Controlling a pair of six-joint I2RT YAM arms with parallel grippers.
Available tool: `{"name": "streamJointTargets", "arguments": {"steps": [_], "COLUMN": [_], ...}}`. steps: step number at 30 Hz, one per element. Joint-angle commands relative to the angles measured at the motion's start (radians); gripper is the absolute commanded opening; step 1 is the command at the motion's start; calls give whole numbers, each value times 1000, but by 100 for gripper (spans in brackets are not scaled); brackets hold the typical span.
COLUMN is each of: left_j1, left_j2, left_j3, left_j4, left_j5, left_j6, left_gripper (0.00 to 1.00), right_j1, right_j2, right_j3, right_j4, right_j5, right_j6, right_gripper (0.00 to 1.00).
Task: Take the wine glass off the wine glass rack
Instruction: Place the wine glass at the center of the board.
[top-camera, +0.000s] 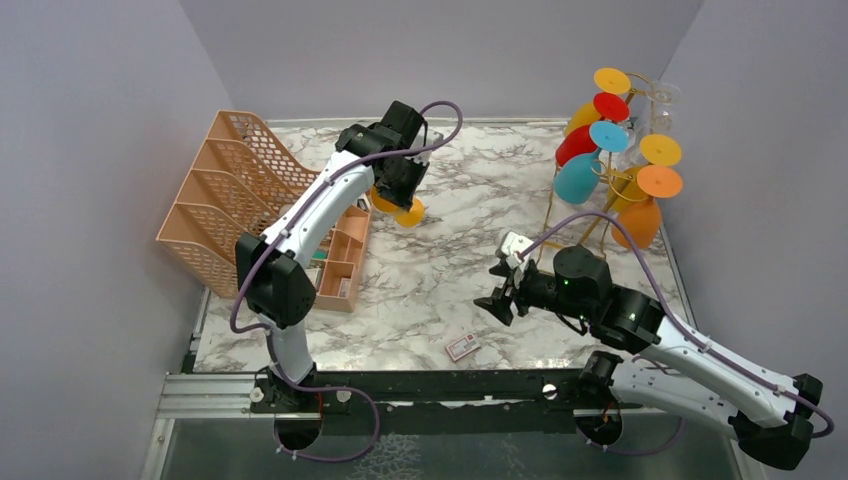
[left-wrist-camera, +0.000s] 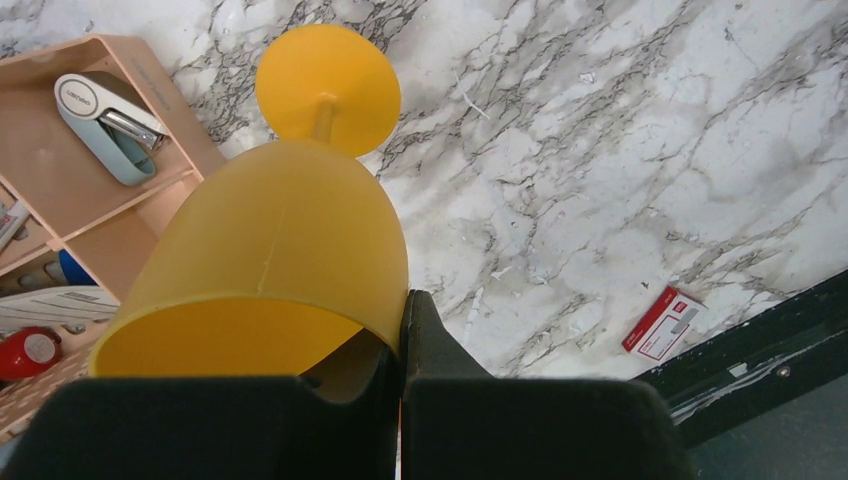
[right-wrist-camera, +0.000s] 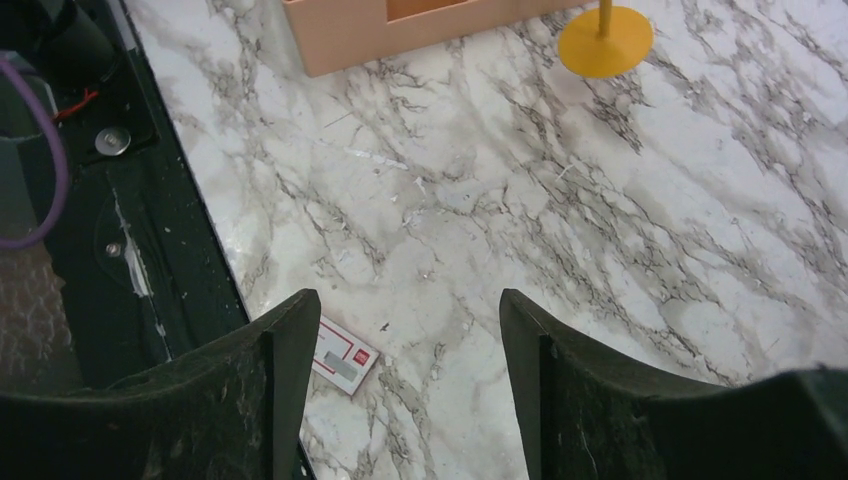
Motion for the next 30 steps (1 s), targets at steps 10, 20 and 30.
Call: {"name": "streamJointTargets", "arguments": {"steps": [10, 20, 30], "left_j1": [3, 3, 3], "left_j2": [234, 314, 307], "left_j3": [201, 212, 251], "left_j4": [-126, -145, -141], "left_j5": [-112, -143, -163], "left_j6": [37, 38, 19], "left_gripper": [0, 9, 40], "right_j1": [4, 4, 4], "right_j2": [-42, -10, -13], "right_j3": [-62, -42, -42], "right_j4": [62, 30, 23], "right_j5": [-115, -94, -65], "right_j6": [-78, -98, -81], "right_gripper": [71, 71, 72]}}
